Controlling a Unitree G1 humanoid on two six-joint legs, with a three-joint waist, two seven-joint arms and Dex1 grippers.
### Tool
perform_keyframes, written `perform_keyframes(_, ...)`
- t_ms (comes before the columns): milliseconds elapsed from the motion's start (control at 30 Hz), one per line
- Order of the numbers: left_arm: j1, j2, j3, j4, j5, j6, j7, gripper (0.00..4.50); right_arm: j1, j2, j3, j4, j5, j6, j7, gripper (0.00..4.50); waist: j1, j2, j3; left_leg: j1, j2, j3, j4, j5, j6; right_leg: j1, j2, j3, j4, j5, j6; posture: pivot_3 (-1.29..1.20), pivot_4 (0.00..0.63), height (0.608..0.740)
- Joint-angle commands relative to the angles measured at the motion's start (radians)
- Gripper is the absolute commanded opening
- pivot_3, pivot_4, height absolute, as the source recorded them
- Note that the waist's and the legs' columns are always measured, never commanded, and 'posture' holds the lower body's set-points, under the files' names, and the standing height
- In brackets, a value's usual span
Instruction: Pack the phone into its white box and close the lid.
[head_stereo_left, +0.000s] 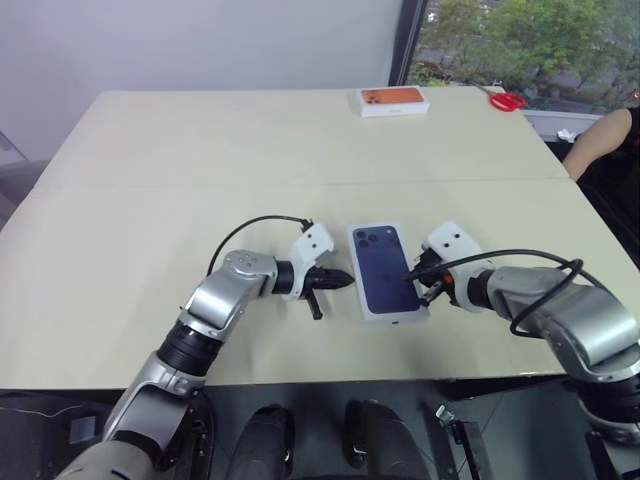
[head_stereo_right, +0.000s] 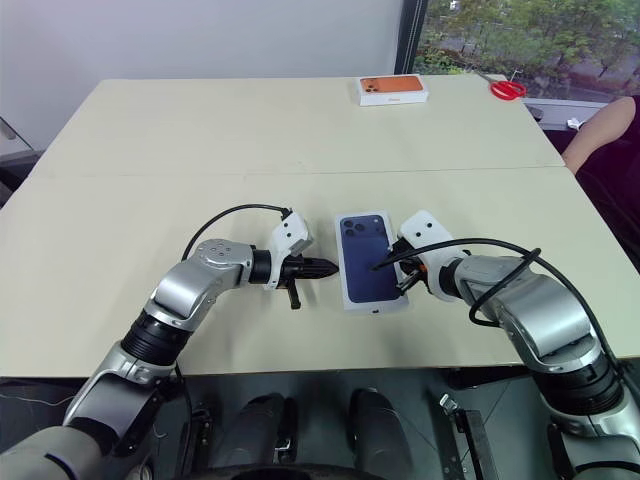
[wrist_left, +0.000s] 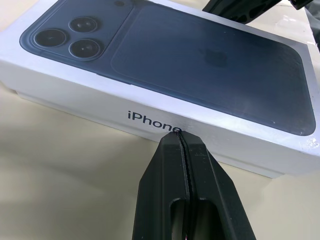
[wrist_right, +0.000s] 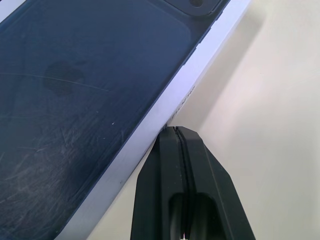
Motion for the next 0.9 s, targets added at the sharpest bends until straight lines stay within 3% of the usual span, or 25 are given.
perform_keyframes(33, -0.012, 0.012, 0.032, -0.024, -0.029, -0.014, -0.017, 0.00, 0.008, -0.029, -0.030, -0.024, -0.003, -0.027, 0.029, 0.02, 0.000, 0.000, 0.000, 0.000, 0.000, 0.000, 0.000, 0.000, 0.000, 0.000, 0.000, 0.000, 0.000, 0.000, 0.000, 0.00, 0.150, 0.740)
perform_keyframes(200, -0.028, 0.047, 0.095, -0.028, -0.073, -0.006, -0.032, 0.00, 0.079, -0.149, -0.129, -0.039, -0.010, -0.101, 0.107, 0.02, 0.001, 0.000, 0.000, 0.000, 0.000, 0.000, 0.000, 0.000, 0.000, 0.000, 0.000, 0.000, 0.000, 0.000, 0.000, 0.00, 0.150, 0.740)
perform_keyframes(333, -0.099, -0.007, 0.134, 0.009, -0.090, 0.002, 0.018, 0.00, 0.146, -0.216, -0.200, -0.073, 0.001, -0.191, 0.183, 0.02, 0.005, 0.000, 0.000, 0.000, 0.000, 0.000, 0.000, 0.000, 0.000, 0.001, 0.000, 0.000, 0.000, 0.000, 0.000, 0.00, 0.150, 0.740)
perform_keyframes(467, -0.184, -0.087, 0.117, 0.093, -0.048, -0.007, 0.093, 0.00, 0.194, -0.209, -0.243, -0.145, 0.051, -0.243, 0.249, 0.02, 0.003, 0.000, 0.000, 0.000, -0.001, 0.000, 0.001, 0.000, 0.000, 0.002, 0.000, 0.000, -0.001, 0.000, 0.001, 0.00, 0.150, 0.740)
perform_keyframes(633, -0.293, -0.163, 0.046, 0.326, 0.053, 0.025, 0.182, 0.00, 0.201, -0.130, -0.124, -0.237, 0.099, -0.180, 0.213, 0.02, -0.001, 0.000, 0.000, 0.003, -0.002, 0.000, 0.001, 0.000, 0.000, 0.004, 0.001, 0.000, 0.000, 0.001, 0.001, 0.00, 0.150, 0.740)
perform_keyframes(900, -0.290, -0.145, -0.040, 0.353, 0.096, 0.077, 0.123, 0.00, 0.192, -0.068, -0.009, -0.204, 0.066, -0.050, 0.105, 0.02, 0.001, -0.001, 0.000, 0.008, 0.000, -0.001, 0.000, 0.000, 0.000, 0.009, 0.001, 0.000, -0.001, 0.000, 0.001, 0.00, 0.150, 0.740)
